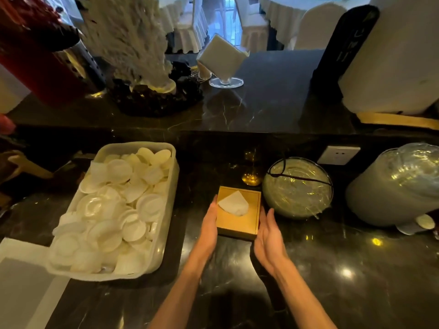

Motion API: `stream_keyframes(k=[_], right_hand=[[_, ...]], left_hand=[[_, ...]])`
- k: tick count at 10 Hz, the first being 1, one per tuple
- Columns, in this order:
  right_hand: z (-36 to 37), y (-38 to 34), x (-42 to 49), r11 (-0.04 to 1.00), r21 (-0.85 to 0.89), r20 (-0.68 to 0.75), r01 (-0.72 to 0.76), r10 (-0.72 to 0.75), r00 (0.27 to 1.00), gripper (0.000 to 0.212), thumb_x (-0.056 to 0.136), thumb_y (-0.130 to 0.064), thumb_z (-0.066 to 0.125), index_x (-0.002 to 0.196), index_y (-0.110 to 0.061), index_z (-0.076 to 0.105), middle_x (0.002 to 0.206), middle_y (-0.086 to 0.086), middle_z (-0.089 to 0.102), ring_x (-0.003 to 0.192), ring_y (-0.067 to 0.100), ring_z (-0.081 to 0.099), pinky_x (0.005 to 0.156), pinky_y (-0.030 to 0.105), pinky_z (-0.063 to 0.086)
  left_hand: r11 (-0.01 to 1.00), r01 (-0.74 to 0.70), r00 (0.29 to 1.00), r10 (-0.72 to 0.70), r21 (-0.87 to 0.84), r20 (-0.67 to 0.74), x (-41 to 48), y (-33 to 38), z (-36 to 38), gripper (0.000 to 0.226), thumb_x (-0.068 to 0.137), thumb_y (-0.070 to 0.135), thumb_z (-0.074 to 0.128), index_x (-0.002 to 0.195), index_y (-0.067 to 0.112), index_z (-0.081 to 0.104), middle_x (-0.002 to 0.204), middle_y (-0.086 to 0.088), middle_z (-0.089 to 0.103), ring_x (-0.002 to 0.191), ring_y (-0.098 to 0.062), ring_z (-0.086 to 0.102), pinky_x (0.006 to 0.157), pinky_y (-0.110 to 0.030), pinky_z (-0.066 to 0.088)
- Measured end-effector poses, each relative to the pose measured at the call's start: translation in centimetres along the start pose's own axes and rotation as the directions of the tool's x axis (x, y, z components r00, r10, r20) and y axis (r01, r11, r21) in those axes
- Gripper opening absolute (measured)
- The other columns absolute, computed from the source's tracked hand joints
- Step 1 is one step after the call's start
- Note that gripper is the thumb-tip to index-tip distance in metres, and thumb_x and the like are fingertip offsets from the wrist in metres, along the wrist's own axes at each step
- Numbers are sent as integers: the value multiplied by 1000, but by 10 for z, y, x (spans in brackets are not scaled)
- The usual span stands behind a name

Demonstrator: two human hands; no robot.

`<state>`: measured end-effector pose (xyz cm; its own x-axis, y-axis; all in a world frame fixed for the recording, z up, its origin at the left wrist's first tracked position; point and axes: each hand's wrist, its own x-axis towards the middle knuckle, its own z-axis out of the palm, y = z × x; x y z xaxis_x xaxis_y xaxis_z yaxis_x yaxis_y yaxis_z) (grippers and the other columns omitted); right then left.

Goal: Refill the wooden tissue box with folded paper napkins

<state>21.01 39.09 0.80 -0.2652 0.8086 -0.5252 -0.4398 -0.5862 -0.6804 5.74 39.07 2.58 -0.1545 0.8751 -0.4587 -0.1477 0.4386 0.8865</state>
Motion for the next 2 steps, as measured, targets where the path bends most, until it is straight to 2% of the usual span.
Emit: stream_keyframes(k=[1, 2], right_hand=[[6, -6, -1, 996, -88, -49, 33, -37, 998, 42, 101, -53, 21, 122, -37, 54, 120, -9, 69, 115, 9, 61, 102, 33, 42], [12, -5, -15, 941, -333, -72, 64, -93, 993, 59, 94, -63, 28, 145, -36, 36, 155, 1, 40, 138, 17, 43, 115, 39, 30]], left_hand=[[998, 29, 999, -28, 53, -31, -1, 8, 0, 57, 90, 61, 37, 140, 34, 46, 132, -2, 63, 120, -19, 61, 108, -44, 45], [985, 6, 1000, -3, 171, -22, -12, 5, 0, 63, 98, 61, 30, 154, 35, 18, 156, 0, 35, 144, -23, 34, 119, -47, 27]])
